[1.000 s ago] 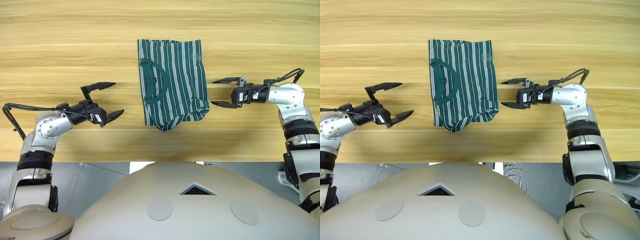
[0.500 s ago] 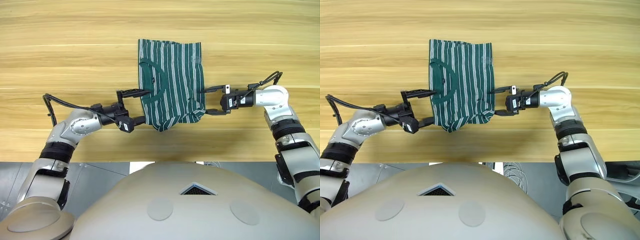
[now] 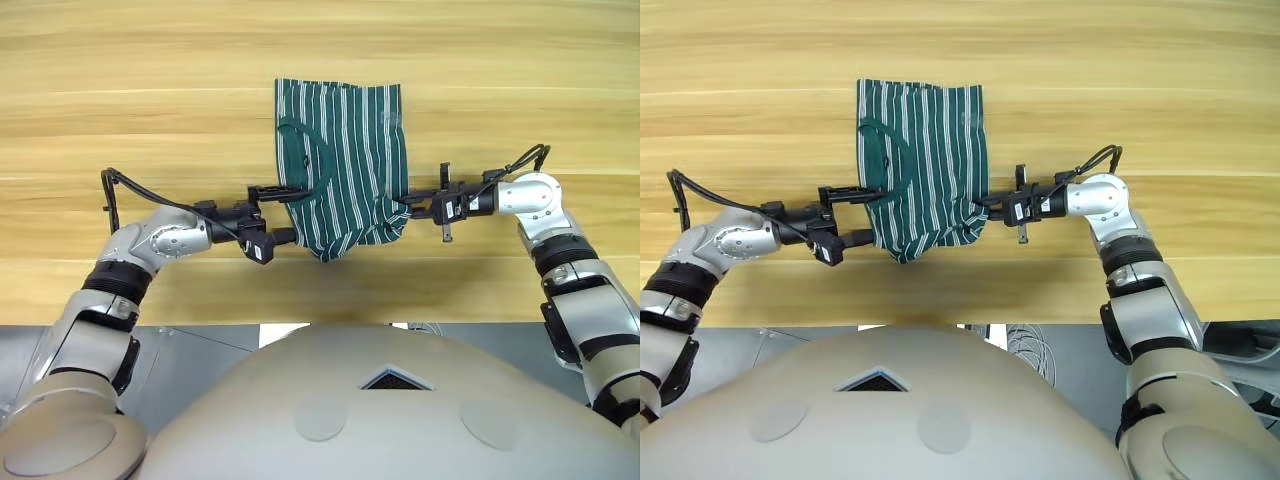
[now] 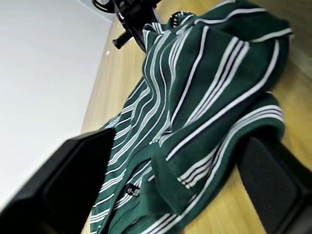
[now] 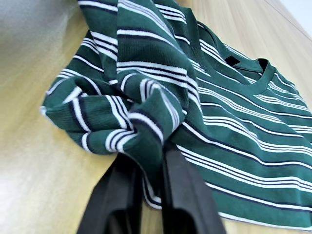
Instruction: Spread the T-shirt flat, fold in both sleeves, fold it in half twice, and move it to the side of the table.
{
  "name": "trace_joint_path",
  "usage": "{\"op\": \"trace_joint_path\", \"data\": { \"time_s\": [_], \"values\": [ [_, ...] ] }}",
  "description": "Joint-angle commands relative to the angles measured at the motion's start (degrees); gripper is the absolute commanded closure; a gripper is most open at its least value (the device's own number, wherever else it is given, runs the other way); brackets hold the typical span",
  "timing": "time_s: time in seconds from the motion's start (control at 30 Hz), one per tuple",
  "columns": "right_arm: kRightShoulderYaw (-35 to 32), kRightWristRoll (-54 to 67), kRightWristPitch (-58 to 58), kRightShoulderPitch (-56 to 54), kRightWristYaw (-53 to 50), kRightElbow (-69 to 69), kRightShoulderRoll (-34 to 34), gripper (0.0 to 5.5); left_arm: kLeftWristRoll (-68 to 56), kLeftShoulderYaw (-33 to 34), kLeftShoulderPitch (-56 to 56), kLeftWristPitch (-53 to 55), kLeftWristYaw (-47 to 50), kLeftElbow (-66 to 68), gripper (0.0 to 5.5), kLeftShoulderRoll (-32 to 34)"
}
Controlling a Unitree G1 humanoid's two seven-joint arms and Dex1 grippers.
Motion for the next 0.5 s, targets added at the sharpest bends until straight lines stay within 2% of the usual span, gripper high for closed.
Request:
{"op": "trace_joint_path", "data": {
  "time_s": [0.03,0.3,0.5],
  "values": [
    [0.34,-0.27,0.26,-0.52,0.96,0.09,-0.47,5.5,5.48,-3.96,1.79,2.24,-3.7,4.12,2.27,3.11],
    [-0.04,1.79,0.1,-0.23,2.31,-1.13,-0.15,5.5,8.19,-8.0,-0.23,4.22,-3.56,5.92,4.05,2.36],
    [0.24,2.23,0.38,0.01,2.88,-1.88,0.52,5.5,9.52,-9.4,-1.43,4.4,-1.89,6.72,4.7,1.69]
  ]
}}
